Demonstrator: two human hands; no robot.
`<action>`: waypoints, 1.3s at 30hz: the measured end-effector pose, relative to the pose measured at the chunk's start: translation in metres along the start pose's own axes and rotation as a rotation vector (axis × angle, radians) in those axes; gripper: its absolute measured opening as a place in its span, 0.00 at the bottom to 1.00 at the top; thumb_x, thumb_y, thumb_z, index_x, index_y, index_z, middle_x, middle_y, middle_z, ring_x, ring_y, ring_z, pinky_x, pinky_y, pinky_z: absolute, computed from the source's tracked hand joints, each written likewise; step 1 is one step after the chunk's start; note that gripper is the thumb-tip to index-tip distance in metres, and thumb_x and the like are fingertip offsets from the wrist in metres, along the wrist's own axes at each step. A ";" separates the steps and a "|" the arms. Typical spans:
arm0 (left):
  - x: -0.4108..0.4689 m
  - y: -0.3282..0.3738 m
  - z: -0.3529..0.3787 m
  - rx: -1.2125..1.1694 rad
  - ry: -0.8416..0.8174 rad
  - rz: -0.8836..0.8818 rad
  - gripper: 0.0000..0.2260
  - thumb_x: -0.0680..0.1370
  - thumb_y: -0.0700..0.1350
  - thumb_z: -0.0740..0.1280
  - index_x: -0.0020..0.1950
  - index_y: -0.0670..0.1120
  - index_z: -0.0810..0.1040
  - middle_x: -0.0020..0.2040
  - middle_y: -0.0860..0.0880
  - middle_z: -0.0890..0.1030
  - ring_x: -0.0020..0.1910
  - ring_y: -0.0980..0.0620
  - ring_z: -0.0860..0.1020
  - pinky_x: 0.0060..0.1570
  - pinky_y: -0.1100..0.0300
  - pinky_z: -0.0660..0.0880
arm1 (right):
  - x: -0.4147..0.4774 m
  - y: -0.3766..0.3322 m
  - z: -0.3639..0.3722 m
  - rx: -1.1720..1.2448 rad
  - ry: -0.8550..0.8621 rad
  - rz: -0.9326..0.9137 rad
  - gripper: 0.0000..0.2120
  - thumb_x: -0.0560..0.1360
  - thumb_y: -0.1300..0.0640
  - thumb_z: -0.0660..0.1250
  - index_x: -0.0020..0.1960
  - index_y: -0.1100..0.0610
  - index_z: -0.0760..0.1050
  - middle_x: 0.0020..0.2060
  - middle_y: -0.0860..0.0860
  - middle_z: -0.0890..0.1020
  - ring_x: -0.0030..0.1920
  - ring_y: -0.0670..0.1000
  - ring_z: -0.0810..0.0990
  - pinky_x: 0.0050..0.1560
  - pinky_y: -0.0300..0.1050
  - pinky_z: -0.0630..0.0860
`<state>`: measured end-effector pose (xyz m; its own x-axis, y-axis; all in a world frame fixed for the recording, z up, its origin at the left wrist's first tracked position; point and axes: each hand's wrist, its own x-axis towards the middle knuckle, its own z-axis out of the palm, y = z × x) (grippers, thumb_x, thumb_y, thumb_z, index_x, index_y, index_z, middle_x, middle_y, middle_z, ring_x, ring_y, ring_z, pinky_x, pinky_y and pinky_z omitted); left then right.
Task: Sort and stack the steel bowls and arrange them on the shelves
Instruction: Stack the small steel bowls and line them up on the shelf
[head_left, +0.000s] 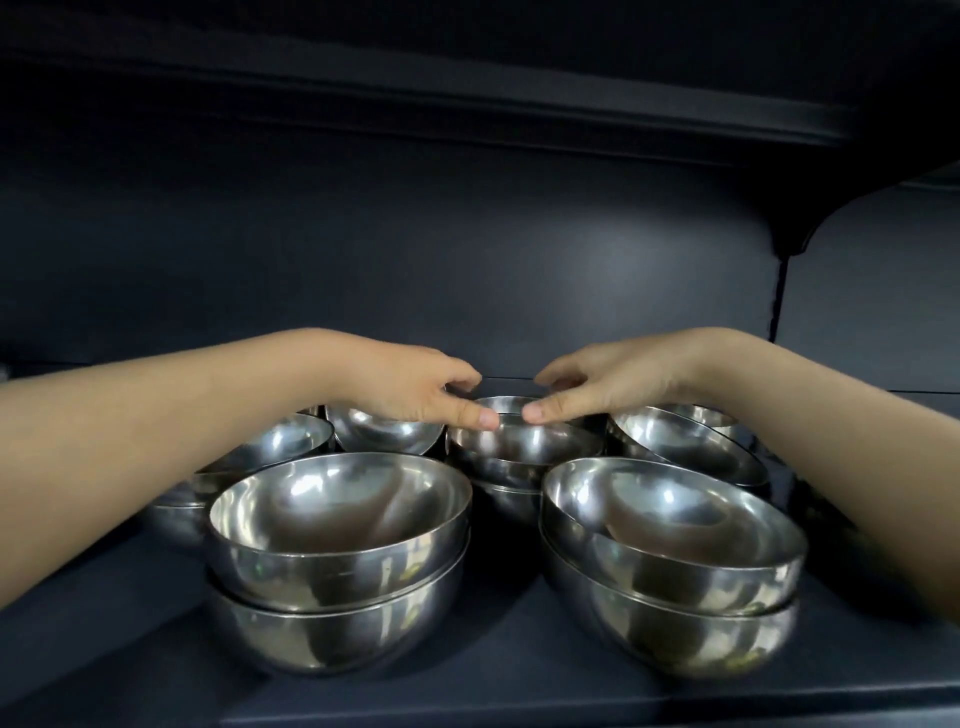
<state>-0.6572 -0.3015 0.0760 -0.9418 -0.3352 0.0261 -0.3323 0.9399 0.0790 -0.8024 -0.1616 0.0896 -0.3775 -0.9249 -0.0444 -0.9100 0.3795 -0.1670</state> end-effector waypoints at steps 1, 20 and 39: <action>-0.003 0.001 -0.003 -0.007 0.019 -0.001 0.40 0.56 0.76 0.56 0.55 0.47 0.67 0.53 0.53 0.74 0.55 0.53 0.72 0.67 0.50 0.67 | -0.004 0.000 -0.001 0.001 0.029 0.009 0.57 0.51 0.21 0.61 0.72 0.50 0.64 0.68 0.42 0.70 0.69 0.47 0.68 0.72 0.50 0.63; -0.089 0.071 -0.015 0.023 0.478 -0.022 0.15 0.78 0.51 0.63 0.61 0.47 0.73 0.53 0.52 0.73 0.51 0.53 0.72 0.52 0.61 0.69 | -0.121 -0.004 0.004 -0.052 0.484 0.009 0.22 0.72 0.49 0.70 0.63 0.56 0.73 0.56 0.50 0.79 0.55 0.50 0.77 0.57 0.42 0.72; -0.149 0.242 0.024 0.197 0.319 -0.152 0.18 0.77 0.52 0.62 0.63 0.44 0.72 0.59 0.47 0.72 0.57 0.48 0.73 0.58 0.53 0.72 | -0.298 0.080 0.035 -0.009 0.200 0.089 0.28 0.75 0.47 0.66 0.72 0.55 0.65 0.69 0.51 0.70 0.68 0.53 0.69 0.65 0.45 0.68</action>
<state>-0.5981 -0.0223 0.0669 -0.8285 -0.4457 0.3391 -0.4992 0.8622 -0.0862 -0.7567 0.1431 0.0548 -0.4820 -0.8652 0.1381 -0.8728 0.4604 -0.1618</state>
